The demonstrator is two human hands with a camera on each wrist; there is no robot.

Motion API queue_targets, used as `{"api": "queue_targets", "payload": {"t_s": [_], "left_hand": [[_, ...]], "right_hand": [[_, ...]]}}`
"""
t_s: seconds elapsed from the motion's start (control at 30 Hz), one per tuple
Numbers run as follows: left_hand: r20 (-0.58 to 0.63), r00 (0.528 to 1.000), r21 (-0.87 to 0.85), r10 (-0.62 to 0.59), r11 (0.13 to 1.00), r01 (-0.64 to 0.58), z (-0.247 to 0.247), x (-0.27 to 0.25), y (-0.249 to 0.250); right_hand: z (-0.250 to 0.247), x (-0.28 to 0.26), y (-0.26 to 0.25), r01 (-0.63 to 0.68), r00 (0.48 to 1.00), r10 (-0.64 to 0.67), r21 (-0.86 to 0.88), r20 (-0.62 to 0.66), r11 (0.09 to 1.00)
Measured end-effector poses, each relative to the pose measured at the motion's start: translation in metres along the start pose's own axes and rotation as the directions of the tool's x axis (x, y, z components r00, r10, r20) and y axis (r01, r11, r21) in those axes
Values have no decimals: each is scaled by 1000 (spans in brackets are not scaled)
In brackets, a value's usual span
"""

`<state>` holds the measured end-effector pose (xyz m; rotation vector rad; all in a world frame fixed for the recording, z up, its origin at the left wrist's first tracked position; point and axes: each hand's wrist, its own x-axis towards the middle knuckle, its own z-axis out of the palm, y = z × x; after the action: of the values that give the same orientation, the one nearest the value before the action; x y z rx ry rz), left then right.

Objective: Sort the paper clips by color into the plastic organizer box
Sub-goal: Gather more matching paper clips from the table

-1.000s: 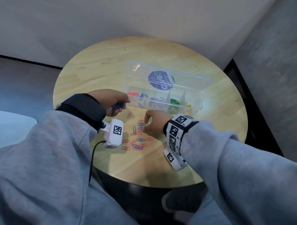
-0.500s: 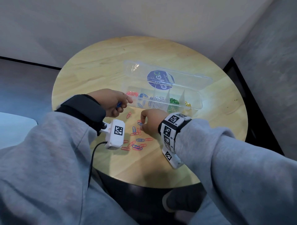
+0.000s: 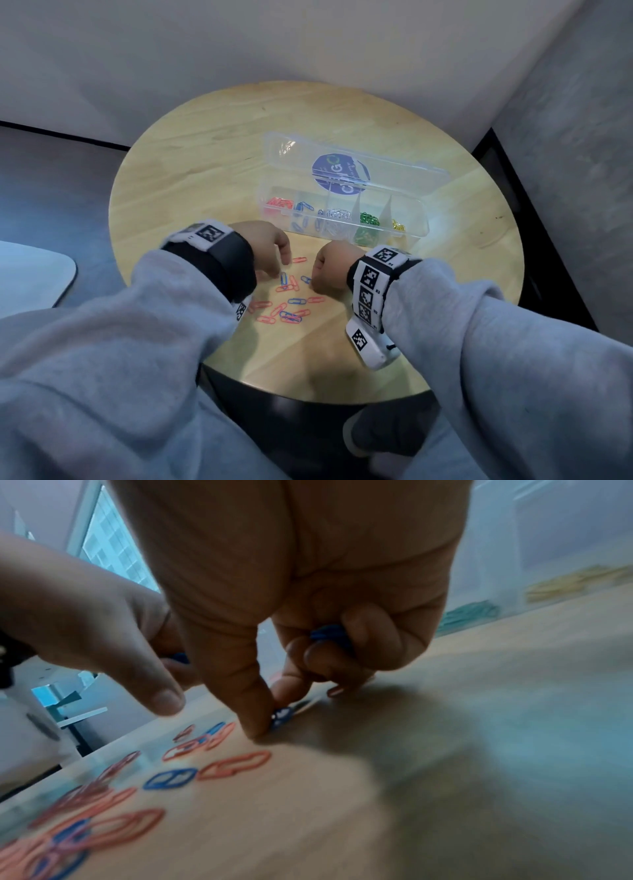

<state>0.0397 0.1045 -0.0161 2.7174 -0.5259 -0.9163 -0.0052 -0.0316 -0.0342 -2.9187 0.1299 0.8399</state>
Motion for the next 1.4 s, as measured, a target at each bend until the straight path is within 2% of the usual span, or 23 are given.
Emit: {"api": "queue_targets", "payload": {"t_s": [0.13,0.23,0.37,0.5,0.63,0.73,0.83,0.9,1.0,1.1,1.17,1.27,1.4], "left_hand": [[47,996,184,78,979,-85,10,5,10],[52,994,231,100,967,-109,12,7,11],[39,996,266,75,961,-83,14,10,9],[4,999,240,37,970,-36,19,10,3],[28,1000,117,-11,993,8,14,3,-4],[84,996,-111,11,994,-2,-1,0,-11],[98,994,-375,47,927,-7,-13,-1,-19],[81,994,-552,72,834,-15,-17,-2,-22],[70,996,-719,57,695,10,-19,-3,-22],[124,992,-780,34,622,76,-20,-5,-16],[162,987,-771,2,624,125,-19,-7,-12],[213,976,-749,-42,635,191,-15,-9,-11],[216,974,-704,-73,680,207,-7,-8,-8]], "right_hand": [[1,-3,5,2,1000,-5,96,26,995],[0,-11,7,32,999,-24,201,-38,979],[1,-10,1,51,999,-49,85,-20,995],[2,-8,1,41,999,-42,70,20,997],[3,-8,4,37,999,-40,83,29,996],[2,-8,8,30,998,-36,131,43,991],[0,-11,16,-3,999,-13,304,52,953],[0,-14,24,-25,996,-20,513,82,858],[5,-14,36,-88,985,-75,831,154,550],[7,-13,43,-136,978,-116,947,176,292],[6,-16,46,-167,974,-120,966,193,197],[9,-19,50,-224,966,-110,969,235,107],[12,-21,52,-271,960,-82,962,269,-18]]}}
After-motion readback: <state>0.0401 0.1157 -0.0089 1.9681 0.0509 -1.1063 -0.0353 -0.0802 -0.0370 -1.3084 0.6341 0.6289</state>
